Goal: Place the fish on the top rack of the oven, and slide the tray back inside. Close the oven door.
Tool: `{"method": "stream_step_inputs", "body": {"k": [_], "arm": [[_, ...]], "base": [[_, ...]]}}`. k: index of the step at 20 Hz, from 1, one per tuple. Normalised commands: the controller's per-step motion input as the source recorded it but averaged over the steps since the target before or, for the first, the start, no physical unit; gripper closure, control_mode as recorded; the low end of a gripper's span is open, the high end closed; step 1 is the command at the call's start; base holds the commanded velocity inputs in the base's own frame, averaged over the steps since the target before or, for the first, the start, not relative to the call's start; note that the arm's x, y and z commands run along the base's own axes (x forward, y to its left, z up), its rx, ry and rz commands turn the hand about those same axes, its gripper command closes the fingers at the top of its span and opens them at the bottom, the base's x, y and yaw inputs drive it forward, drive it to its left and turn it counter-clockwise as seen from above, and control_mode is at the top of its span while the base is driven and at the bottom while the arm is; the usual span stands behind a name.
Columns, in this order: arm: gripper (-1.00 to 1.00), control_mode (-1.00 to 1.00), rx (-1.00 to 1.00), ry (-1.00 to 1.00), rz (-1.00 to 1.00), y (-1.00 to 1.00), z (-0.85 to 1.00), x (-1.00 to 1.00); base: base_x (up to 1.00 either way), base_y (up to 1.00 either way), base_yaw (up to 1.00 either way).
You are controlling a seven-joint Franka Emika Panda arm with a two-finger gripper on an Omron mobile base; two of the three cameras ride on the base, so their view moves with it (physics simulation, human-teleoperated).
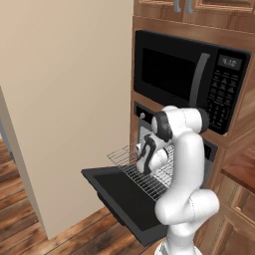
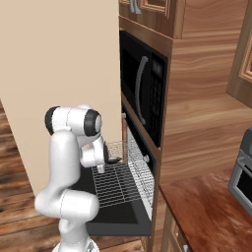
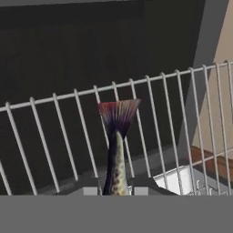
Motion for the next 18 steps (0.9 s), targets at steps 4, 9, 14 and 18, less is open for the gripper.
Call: {"method": "stream_step_inputs", "body": {"k": [4,9,14,18], "arm": [[1.0,-1.0,-0.05,0.0,0.0,0.0,-0.55,0.39],[1.0,-1.0,-0.05,0.0,0.0,0.06,-0.58,0.27],[1.0,-1.0,-0.06,0.0,0.0,0.19,-0.58,0.23],[1.0,-1.0,-0.04,0.0,0.0,0.18,-0.47,0.15]], "base": [[0.0,0.0,0.0],[0.0,0.0,0.0],[0.0,0.0,0.0],[0.0,0.0,0.0]]}}
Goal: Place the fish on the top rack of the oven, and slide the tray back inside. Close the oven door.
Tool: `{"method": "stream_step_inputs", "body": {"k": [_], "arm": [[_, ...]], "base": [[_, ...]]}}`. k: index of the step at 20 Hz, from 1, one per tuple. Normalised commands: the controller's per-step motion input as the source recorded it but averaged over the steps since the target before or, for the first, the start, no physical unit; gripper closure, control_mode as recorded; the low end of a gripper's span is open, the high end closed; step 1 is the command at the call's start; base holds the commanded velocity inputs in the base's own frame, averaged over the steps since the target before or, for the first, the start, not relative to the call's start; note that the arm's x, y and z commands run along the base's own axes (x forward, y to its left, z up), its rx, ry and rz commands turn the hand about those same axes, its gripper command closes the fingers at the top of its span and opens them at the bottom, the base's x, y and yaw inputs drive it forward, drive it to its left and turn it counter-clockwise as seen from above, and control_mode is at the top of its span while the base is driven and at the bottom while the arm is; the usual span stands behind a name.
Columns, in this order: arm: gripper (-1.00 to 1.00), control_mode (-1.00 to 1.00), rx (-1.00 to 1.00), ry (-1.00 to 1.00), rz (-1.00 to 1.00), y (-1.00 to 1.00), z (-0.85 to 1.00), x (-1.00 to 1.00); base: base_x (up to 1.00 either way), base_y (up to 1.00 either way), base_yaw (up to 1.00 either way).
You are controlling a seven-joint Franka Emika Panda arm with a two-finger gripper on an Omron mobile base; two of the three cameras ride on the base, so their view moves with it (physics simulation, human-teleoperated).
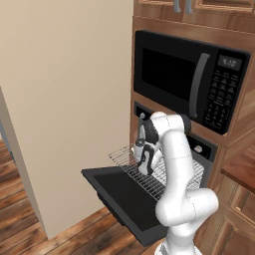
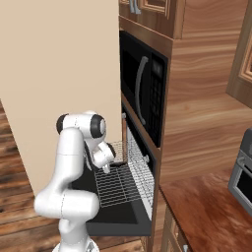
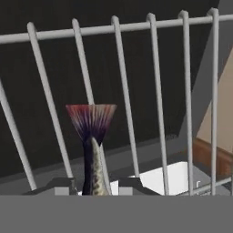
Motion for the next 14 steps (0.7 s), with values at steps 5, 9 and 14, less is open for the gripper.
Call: {"method": "stream_step_inputs", "body": {"k": [5,9,14], "arm": [[-1.0,-1.0,-0.05,-0.02,0.0,0.23,-0.41,-0.02],[-1.0,-1.0,-0.06,-0.1,0.0,0.24,0.09,-0.54],[-1.0,-1.0,-0.01,-0.12,0.0,0.02,0.6,-0.88]], "base": [[0.0,0.0,0.0],[0.0,0.0,0.0],[0.0,0.0,0.0]]}}
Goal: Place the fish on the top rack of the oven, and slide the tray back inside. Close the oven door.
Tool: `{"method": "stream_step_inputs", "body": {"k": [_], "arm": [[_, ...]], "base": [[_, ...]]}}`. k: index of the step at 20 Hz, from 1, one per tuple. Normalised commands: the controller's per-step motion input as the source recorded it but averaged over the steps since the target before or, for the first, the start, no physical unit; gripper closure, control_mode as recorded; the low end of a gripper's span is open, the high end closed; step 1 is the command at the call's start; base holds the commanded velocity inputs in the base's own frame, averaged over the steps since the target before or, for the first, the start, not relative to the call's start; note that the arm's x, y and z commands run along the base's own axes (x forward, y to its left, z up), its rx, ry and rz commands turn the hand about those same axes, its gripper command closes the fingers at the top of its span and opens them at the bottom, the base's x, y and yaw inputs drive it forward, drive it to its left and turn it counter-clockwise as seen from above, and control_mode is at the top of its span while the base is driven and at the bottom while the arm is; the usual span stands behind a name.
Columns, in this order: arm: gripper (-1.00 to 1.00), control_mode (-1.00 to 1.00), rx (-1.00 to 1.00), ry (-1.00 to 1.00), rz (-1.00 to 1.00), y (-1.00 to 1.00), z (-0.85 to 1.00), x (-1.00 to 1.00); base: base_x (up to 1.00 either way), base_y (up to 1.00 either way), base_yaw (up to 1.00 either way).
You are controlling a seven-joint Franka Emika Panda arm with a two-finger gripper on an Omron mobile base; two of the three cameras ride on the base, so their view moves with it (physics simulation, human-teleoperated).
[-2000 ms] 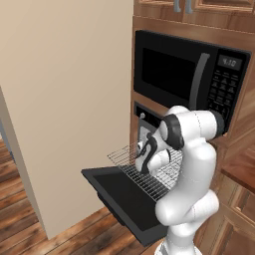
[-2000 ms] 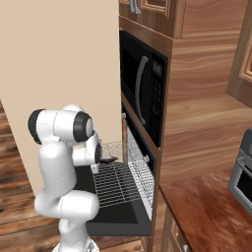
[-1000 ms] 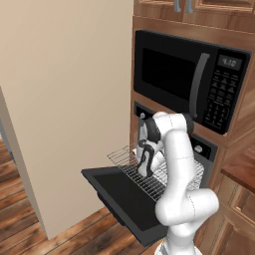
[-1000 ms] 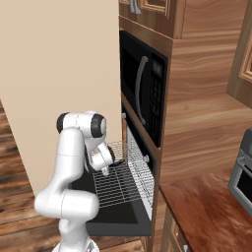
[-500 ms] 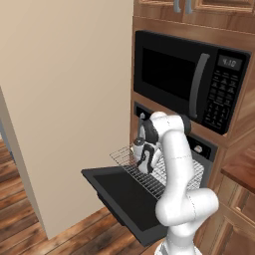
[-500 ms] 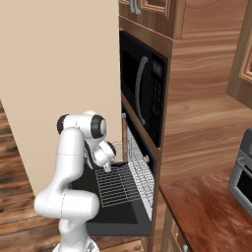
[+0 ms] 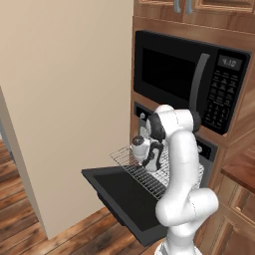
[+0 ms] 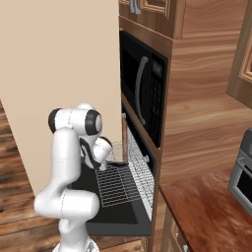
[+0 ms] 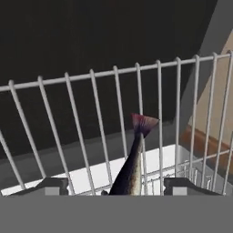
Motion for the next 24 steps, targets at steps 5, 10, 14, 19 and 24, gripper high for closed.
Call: {"method": "stream_step_inputs", "body": {"k": [5,10,14,19,24], "arm": [[-1.0,-1.0,-0.01,-0.07,0.0,0.35,0.47,-0.97],[-1.0,-1.0,0.0,-0.03,0.0,0.76,0.57,-0.89],[-1.0,-1.0,0.0,-0.04,0.0,0.84,0.59,-0.56],[-1.0,-1.0,0.0,-0.04,0.0,0.6,0.09,-0.04],[-1.0,-1.0,-0.01,0.01,0.0,0.12,-0.21,0.36]], "base": [[0.0,0.0,0.0],[0.0,0.0,0.0],[0.0,0.0,0.0],[0.0,0.0,0.0],[0.0,0.0,0.0]]}}
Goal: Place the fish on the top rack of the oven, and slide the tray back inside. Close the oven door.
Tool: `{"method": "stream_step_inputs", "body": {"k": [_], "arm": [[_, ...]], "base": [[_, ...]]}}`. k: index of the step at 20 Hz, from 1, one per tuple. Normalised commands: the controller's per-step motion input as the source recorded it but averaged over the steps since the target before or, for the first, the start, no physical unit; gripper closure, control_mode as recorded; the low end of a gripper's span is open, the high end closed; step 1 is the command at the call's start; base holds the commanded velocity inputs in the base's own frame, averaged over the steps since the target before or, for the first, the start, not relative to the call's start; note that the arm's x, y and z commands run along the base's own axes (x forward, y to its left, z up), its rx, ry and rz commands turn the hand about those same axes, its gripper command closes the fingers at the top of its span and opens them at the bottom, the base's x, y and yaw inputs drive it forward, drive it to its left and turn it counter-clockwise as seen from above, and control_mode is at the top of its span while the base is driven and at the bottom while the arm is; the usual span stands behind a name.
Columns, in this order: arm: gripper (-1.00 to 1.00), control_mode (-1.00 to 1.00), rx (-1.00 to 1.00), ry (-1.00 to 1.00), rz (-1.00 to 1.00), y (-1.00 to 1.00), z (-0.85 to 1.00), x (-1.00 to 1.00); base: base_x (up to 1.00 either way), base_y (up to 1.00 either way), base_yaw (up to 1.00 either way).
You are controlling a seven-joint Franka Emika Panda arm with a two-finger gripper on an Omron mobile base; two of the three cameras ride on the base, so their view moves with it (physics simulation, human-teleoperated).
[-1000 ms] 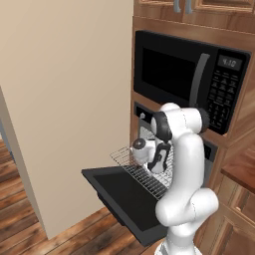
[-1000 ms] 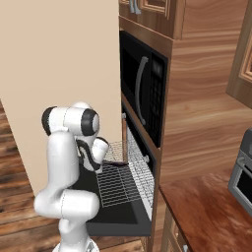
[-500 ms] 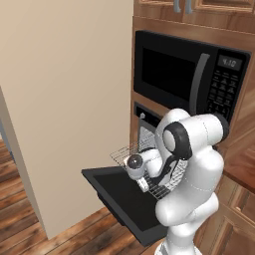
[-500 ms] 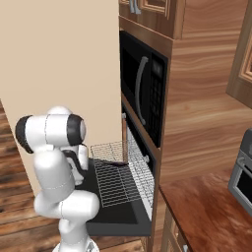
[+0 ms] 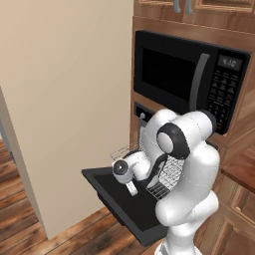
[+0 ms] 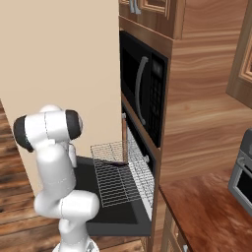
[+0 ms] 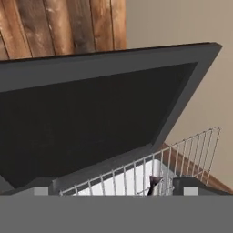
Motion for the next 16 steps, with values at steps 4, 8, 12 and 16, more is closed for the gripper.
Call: {"method": "stream_step_inputs", "body": {"k": [4,8,12,16], "arm": [[-1.0,-1.0,0.0,0.1,0.01,0.04,-0.61,0.51],[-1.0,-1.0,0.0,0.05,0.03,0.0,-0.7,0.58],[-1.0,-1.0,0.0,0.0,0.04,0.0,-0.63,0.6],[-1.0,-1.0,0.0,0.0,0.05,-0.06,-0.55,0.39]], "base": [[0.0,0.0,0.0],[0.0,0.0,0.0],[0.0,0.0,0.0],[0.0,0.0,0.0]]}}
